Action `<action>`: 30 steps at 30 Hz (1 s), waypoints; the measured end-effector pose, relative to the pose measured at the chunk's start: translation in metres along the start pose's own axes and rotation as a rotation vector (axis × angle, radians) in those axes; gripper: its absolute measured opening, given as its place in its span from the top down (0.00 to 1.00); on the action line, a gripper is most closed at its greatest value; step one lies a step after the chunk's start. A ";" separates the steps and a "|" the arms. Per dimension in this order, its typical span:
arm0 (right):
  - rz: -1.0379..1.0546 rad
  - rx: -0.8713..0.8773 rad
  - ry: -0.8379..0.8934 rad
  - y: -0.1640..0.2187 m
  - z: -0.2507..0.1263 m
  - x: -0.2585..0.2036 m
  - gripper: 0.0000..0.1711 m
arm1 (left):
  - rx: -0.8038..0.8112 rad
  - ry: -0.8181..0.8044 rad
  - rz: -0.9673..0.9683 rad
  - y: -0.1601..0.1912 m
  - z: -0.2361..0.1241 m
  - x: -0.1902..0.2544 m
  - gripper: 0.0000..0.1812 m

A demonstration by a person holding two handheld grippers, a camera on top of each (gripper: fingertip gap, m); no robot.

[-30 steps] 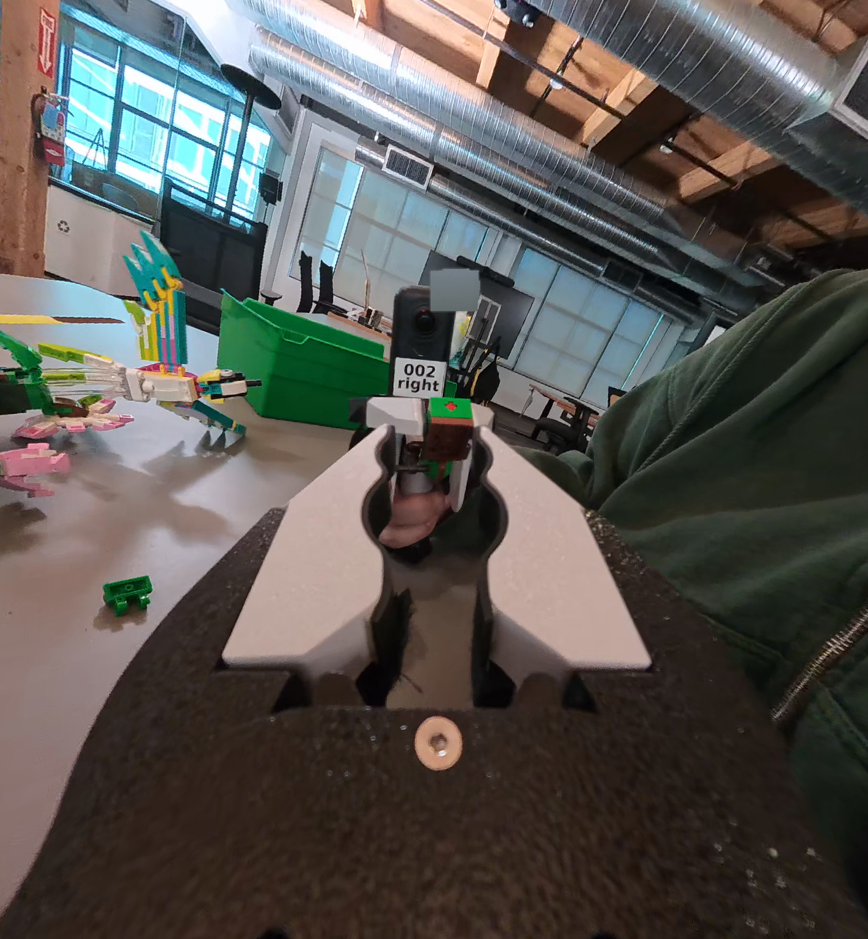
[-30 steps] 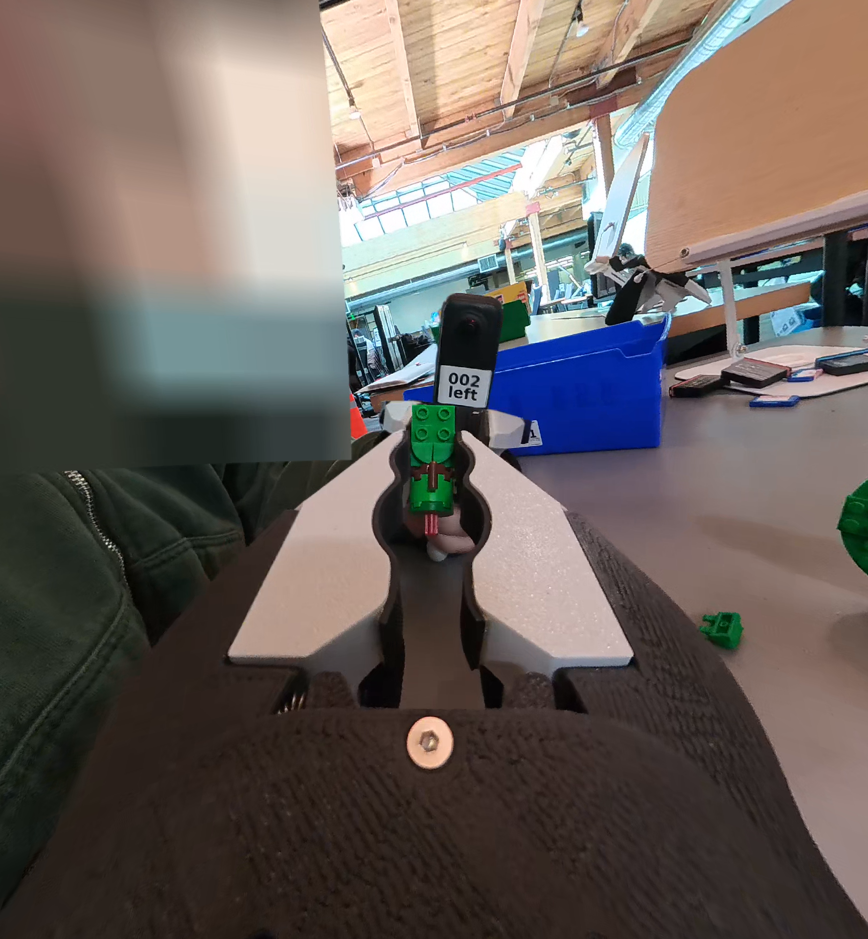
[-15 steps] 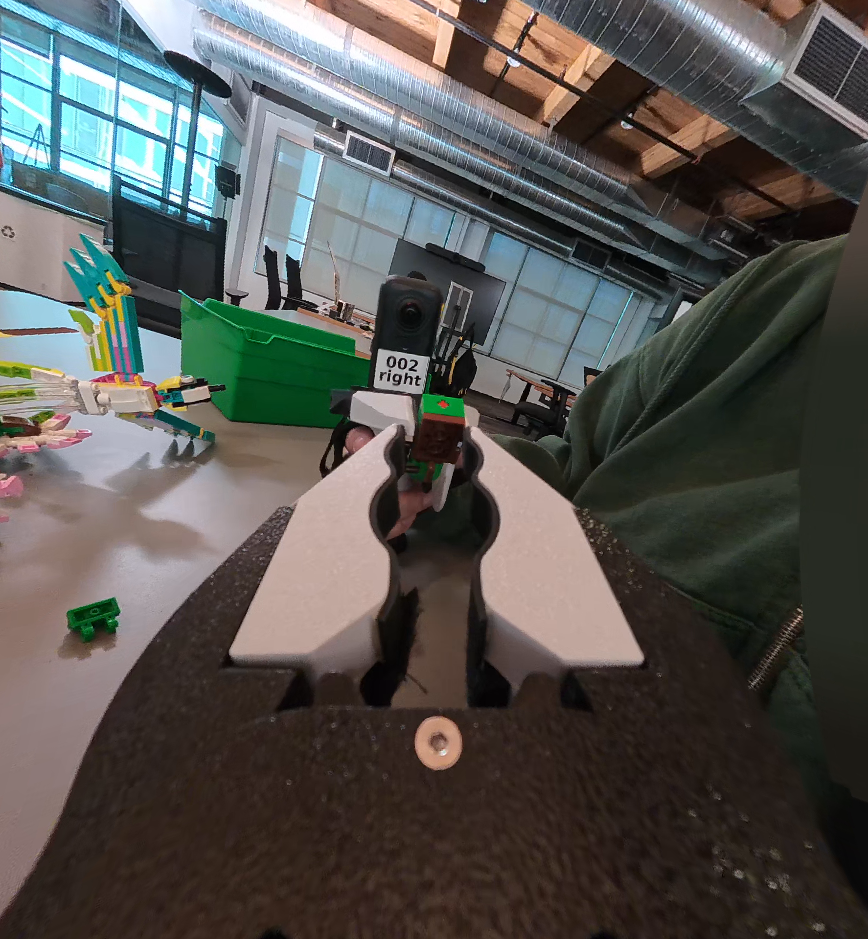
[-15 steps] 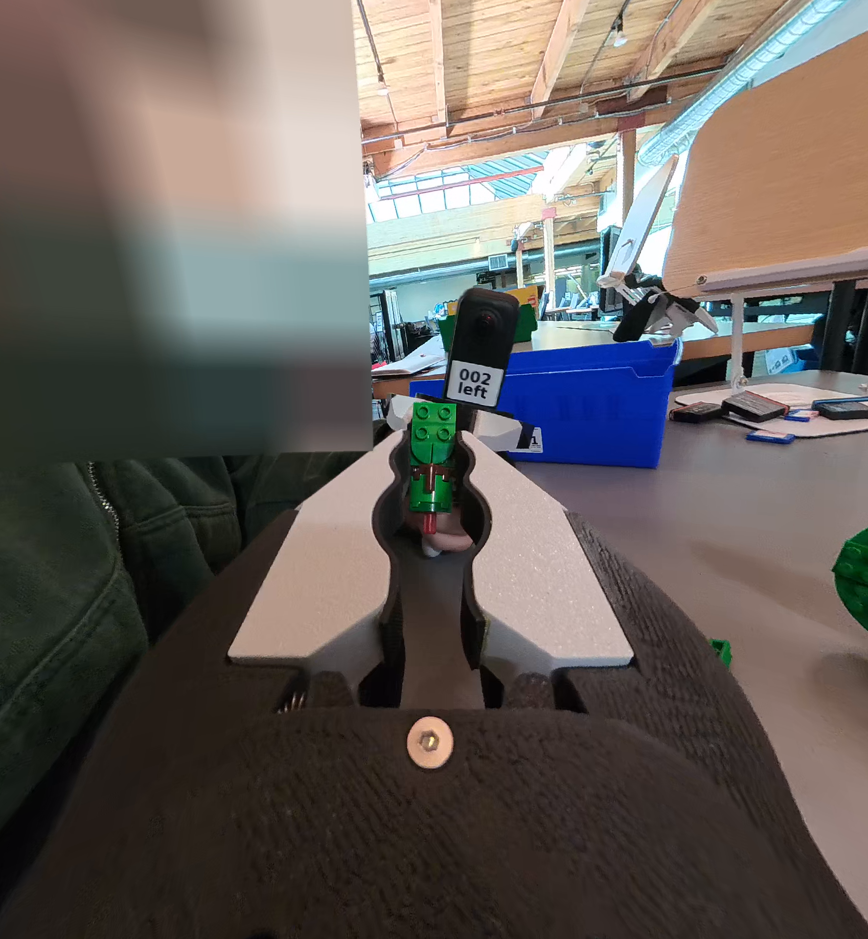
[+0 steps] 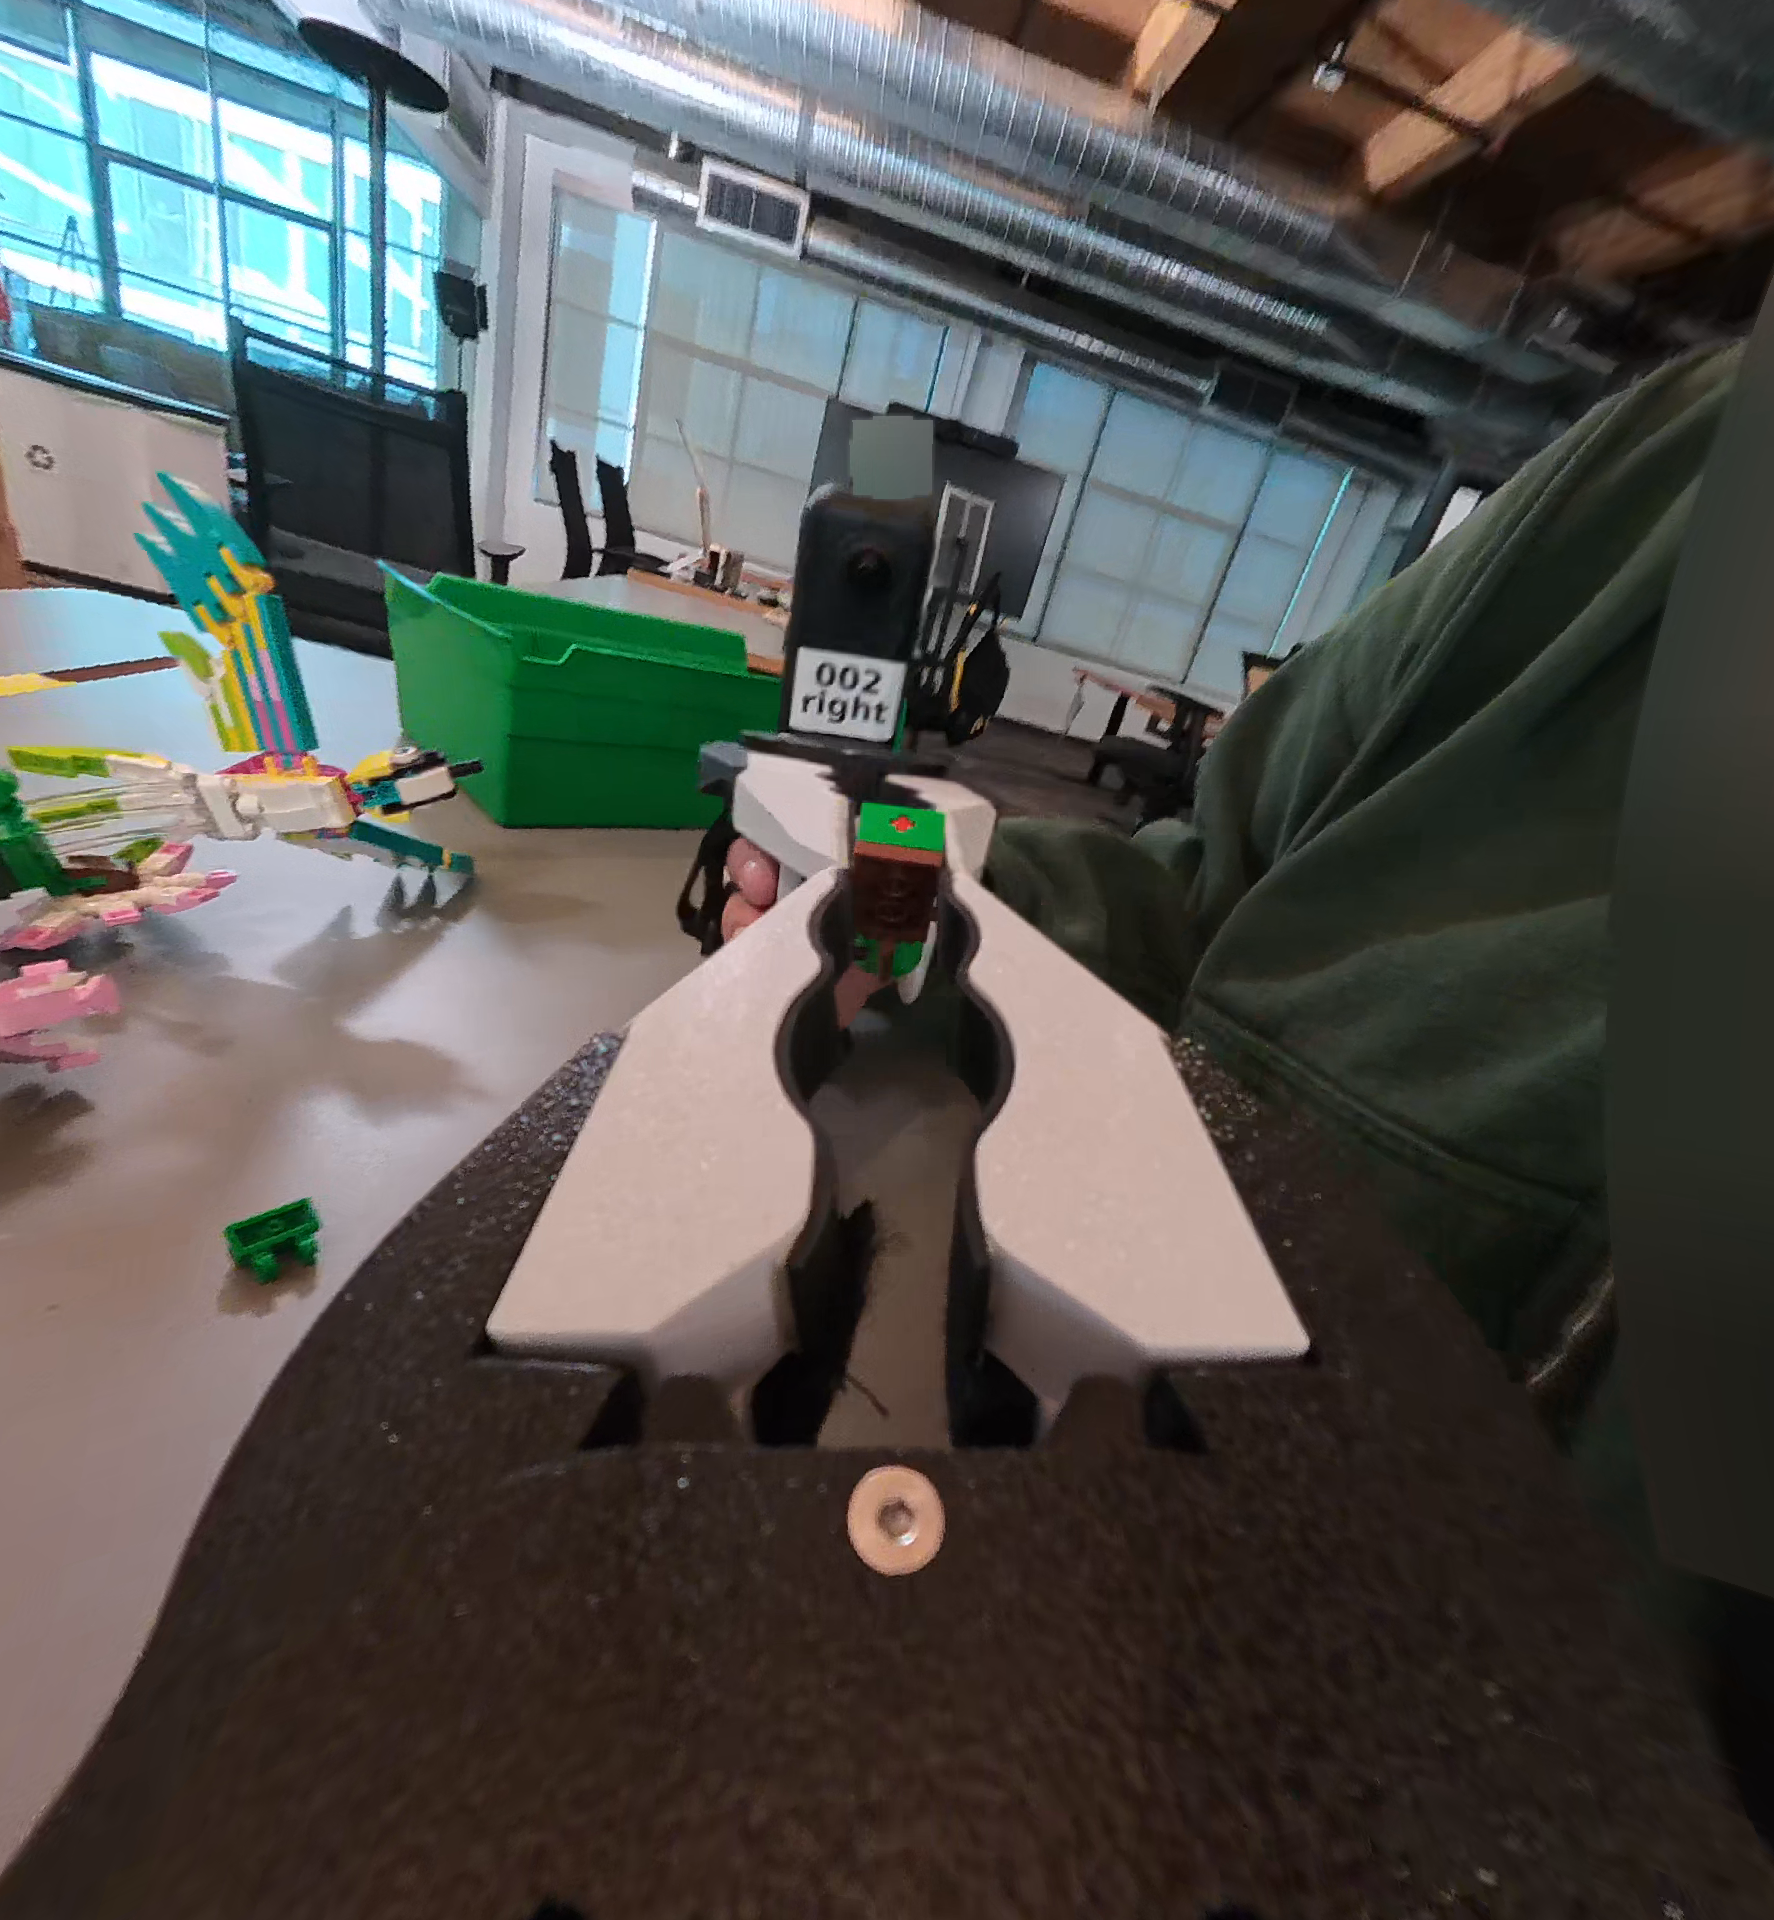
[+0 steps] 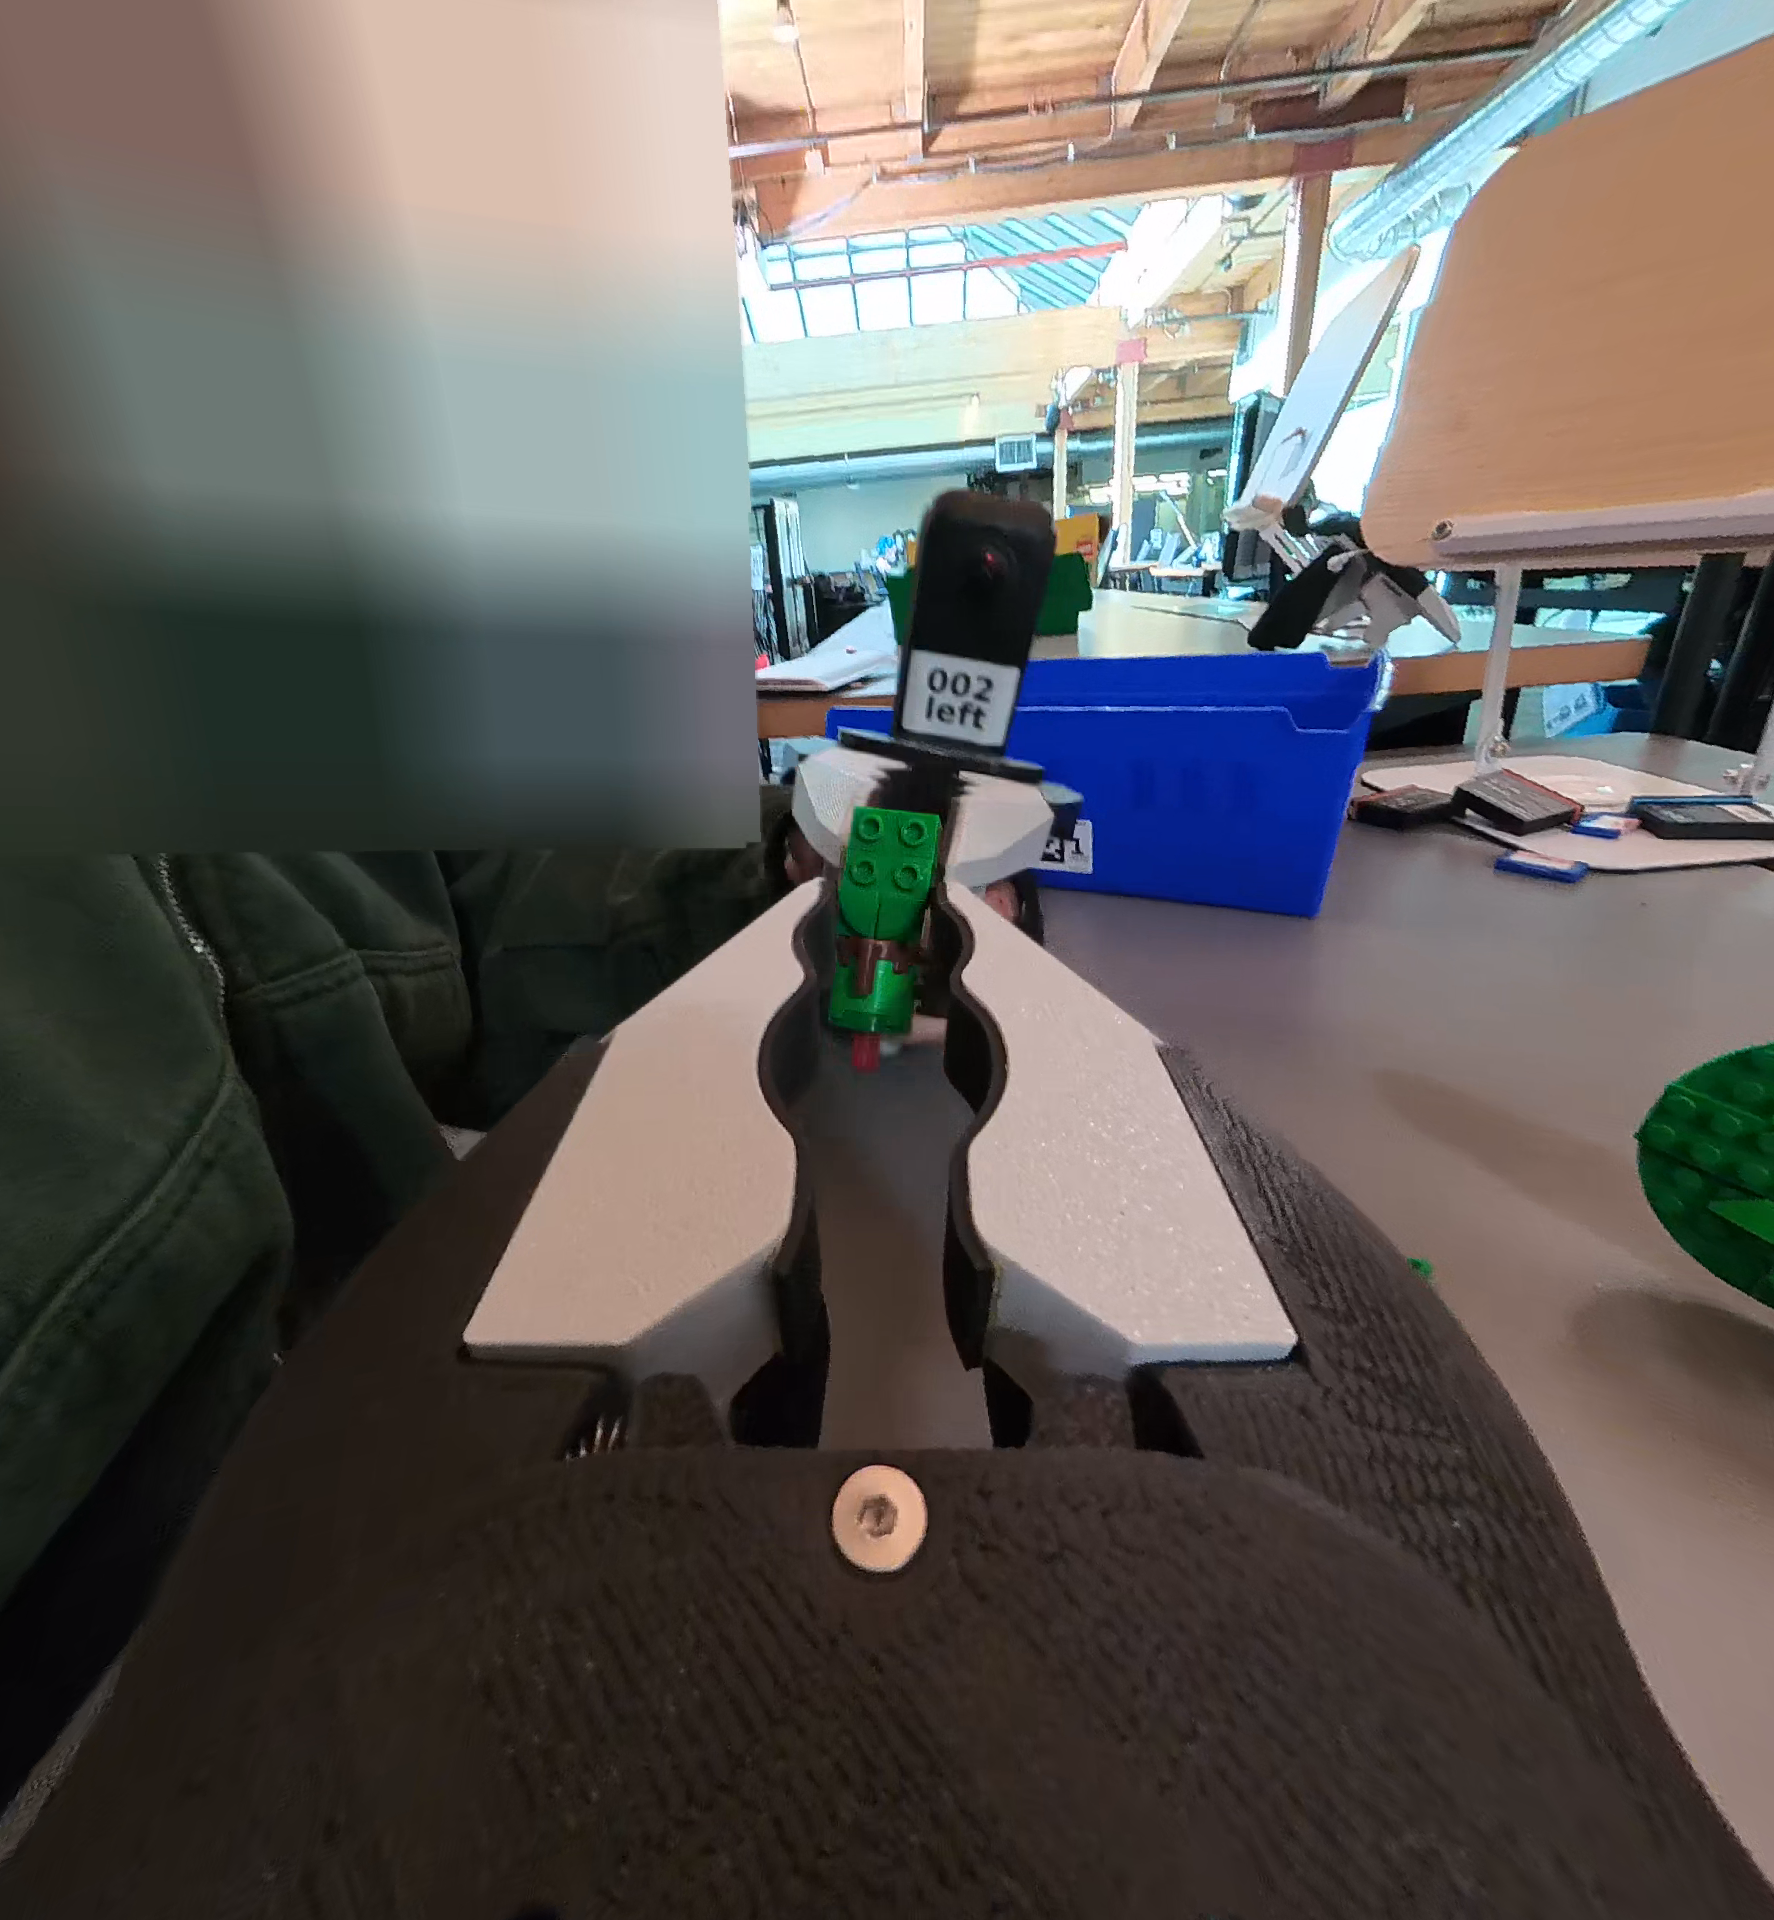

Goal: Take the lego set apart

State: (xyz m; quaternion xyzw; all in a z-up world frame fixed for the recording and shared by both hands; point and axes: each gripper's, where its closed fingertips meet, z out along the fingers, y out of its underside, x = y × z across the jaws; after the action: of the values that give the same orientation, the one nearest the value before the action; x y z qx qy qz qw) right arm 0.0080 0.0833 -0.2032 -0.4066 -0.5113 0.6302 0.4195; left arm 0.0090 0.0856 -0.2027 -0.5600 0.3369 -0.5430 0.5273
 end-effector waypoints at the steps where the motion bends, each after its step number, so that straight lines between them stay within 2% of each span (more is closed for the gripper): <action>1: -0.011 -0.017 0.009 0.003 -0.001 0.001 0.91 | -0.020 -0.016 0.022 0.002 0.000 -0.001 0.93; 8: -0.083 -0.166 0.124 0.022 -0.007 0.017 0.91 | -0.238 -0.181 0.153 0.030 0.000 -0.022 0.93; 13: -0.142 -0.334 0.137 0.042 -0.014 0.018 0.92 | -0.377 -0.214 0.212 0.051 0.000 -0.027 0.90; 18: -0.144 -0.333 0.105 0.039 -0.016 0.012 0.92 | -0.333 -0.240 0.256 0.046 0.003 -0.025 0.87; 21: -0.123 -0.314 0.078 0.037 -0.016 0.008 0.92 | -0.312 -0.183 0.232 0.046 0.006 -0.017 0.82; 23: -0.111 -0.291 0.058 0.034 -0.015 0.005 0.92 | -0.307 -0.167 0.217 0.047 0.007 -0.015 0.85; 25: -0.104 -0.276 0.050 0.032 -0.014 0.003 0.92 | -0.301 -0.147 0.233 0.046 0.008 -0.012 0.91; 30: -0.110 -0.232 0.070 0.025 -0.012 0.003 0.92 | -0.283 -0.137 0.243 0.040 0.008 -0.010 0.92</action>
State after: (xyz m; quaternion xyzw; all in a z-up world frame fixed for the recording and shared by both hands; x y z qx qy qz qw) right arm 0.0152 0.0863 -0.2297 -0.4457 -0.5871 0.5285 0.4212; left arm 0.0228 0.0884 -0.2427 -0.6194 0.4384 -0.3830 0.5267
